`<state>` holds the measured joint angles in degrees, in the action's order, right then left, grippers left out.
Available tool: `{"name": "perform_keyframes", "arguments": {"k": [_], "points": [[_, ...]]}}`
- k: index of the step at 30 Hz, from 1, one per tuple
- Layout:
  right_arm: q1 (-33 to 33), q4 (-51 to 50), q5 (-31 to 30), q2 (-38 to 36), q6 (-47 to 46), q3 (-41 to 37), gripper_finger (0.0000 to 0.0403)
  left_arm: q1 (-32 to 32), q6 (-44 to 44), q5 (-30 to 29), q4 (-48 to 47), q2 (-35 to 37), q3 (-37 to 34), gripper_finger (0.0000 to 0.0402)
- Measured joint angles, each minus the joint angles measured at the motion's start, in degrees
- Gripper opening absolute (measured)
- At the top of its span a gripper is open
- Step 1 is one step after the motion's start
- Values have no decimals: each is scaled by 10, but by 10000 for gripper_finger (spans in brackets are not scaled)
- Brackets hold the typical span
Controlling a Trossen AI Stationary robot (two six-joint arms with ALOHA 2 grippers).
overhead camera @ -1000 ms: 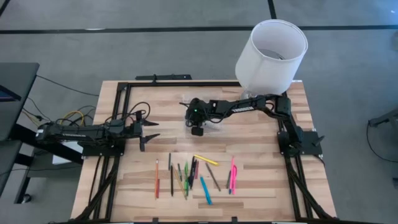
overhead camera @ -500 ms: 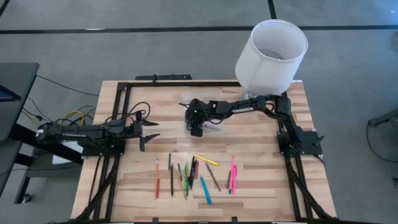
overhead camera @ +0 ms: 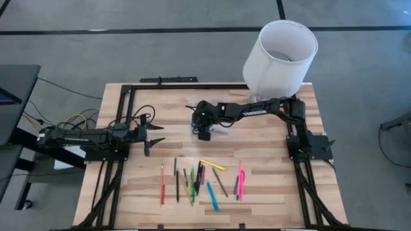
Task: Pick & place school supplies into a supply box
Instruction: Put the orange pencil into the supply box
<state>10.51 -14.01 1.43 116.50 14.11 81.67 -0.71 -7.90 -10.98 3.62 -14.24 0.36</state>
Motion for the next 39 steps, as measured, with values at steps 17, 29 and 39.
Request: {"name": "perform_keyframes", "arguments": {"k": [17,29,39], "points": [[-49,-105,-2,-129,-8,-70,127,0,0,0,0,0,0,219],[-128,103,-23,-396,-72,-366,127,0,-2,-2,10,0,0,219],[-257,324,-126,-547,-82,-562,127,0,13,1,0,0,0,219]]}}
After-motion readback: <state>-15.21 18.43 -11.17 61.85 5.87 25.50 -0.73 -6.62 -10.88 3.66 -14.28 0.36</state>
